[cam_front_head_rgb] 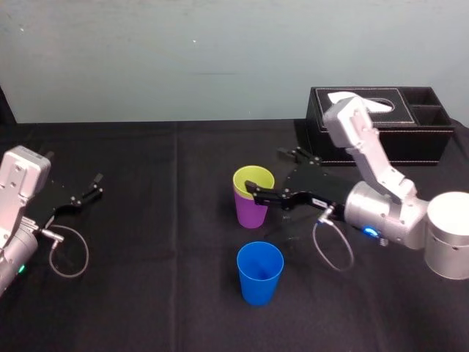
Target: Stack the three plastic cups sequentially using one hand.
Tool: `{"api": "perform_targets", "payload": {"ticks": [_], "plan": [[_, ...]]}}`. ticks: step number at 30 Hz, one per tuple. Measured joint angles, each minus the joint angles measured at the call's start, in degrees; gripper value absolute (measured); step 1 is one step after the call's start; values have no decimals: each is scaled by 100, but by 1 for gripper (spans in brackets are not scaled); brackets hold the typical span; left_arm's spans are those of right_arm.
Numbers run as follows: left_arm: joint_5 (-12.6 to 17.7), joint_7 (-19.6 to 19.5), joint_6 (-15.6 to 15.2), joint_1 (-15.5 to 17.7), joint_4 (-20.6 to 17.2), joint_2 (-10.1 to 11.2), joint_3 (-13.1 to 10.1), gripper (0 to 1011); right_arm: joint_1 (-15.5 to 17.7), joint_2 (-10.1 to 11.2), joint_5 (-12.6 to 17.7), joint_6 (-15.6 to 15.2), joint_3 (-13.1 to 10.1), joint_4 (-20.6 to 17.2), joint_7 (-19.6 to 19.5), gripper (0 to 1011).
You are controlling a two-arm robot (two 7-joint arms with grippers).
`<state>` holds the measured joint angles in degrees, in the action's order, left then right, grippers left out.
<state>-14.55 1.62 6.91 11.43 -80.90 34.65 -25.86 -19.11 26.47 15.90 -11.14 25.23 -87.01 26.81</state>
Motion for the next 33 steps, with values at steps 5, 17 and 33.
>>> {"api": "perform_targets", "payload": {"ticks": [5,17,33], "plan": [[0,0,0,0,0,0,0,1010,264,228,263,-27,-217,-294,89,1003],[0,0,0,0,0,0,0,1010,1109,1103,1088,283,-646,-862,670,1003],[0,0,0,0,0,0,0,1010,1557,1681,1195,907,-477,-991,1008,1003]]}}
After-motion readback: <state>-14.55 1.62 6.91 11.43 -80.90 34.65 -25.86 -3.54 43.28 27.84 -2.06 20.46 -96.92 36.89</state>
